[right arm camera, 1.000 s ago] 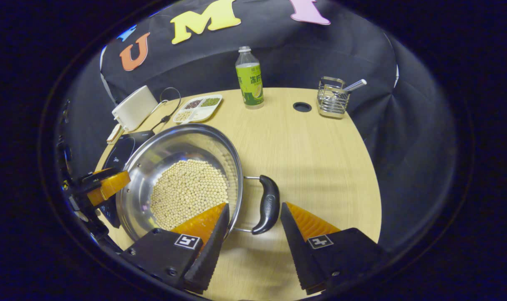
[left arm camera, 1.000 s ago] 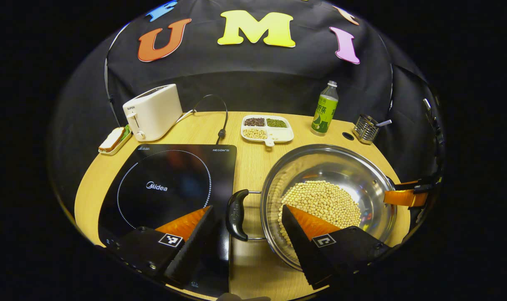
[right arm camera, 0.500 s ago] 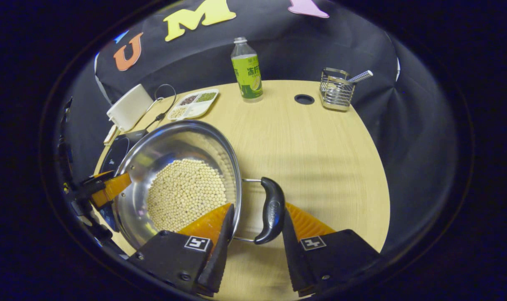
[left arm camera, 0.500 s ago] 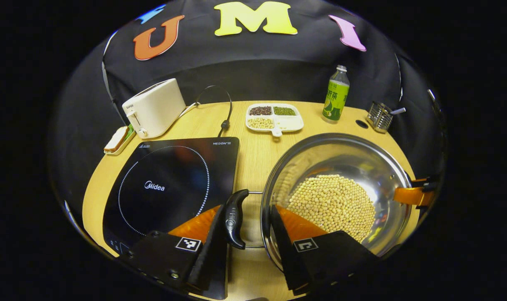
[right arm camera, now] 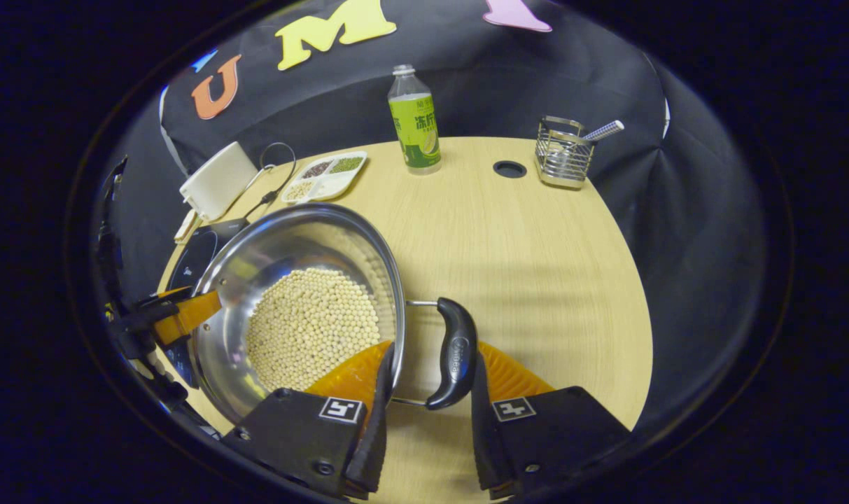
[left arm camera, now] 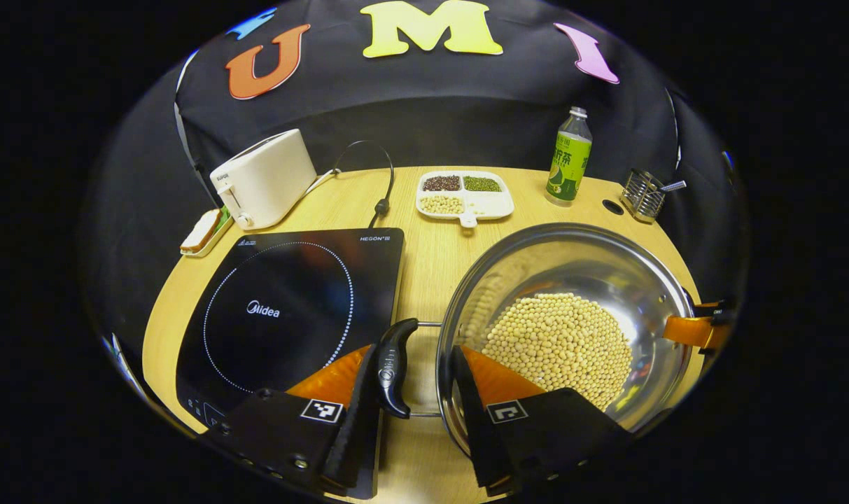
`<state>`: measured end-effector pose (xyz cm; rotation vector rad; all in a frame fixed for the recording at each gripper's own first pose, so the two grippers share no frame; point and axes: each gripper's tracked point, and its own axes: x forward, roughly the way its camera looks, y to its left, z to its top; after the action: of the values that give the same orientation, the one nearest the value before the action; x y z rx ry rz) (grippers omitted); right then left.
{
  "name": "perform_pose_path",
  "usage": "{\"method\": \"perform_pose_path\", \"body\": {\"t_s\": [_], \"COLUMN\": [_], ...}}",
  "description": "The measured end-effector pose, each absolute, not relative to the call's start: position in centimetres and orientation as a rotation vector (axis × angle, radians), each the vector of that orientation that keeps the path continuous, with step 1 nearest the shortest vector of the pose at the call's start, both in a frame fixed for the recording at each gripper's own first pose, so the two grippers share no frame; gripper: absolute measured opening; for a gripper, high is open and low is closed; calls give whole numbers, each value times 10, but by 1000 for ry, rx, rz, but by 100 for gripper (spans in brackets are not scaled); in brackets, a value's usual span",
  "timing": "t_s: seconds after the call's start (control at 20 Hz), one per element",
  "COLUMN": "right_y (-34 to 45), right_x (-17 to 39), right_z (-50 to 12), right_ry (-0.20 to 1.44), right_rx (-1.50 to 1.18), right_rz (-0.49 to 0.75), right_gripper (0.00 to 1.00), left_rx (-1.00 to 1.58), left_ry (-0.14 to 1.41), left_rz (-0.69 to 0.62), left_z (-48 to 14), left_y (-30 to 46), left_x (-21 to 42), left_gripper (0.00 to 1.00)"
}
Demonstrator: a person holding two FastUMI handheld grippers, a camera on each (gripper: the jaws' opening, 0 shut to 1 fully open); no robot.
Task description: First push the handle of the pot to place it horizontally, then grasp the pot with both hands and set it on the induction cooktop.
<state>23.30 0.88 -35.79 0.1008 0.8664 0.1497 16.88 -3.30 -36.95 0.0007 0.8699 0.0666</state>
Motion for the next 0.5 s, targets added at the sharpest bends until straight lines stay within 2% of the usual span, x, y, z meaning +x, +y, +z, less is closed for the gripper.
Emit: {"method": "perform_pose_path", "body": {"t_s": [0.2,0.5], "right_y": [11,37], "right_x": [220,209], "right_z": [-348,-323], "right_ry": [859,823], "right_rx": [86,91], "right_rz": [124,117], "right_gripper": [51,51], "left_rx": [-16,3], "left_ry": [896,847], "left_rz": [37,27], "left_z": [-365,-338], "left_y": [-32,-3], "left_x": [161,157], "left_gripper": [58,58]}}
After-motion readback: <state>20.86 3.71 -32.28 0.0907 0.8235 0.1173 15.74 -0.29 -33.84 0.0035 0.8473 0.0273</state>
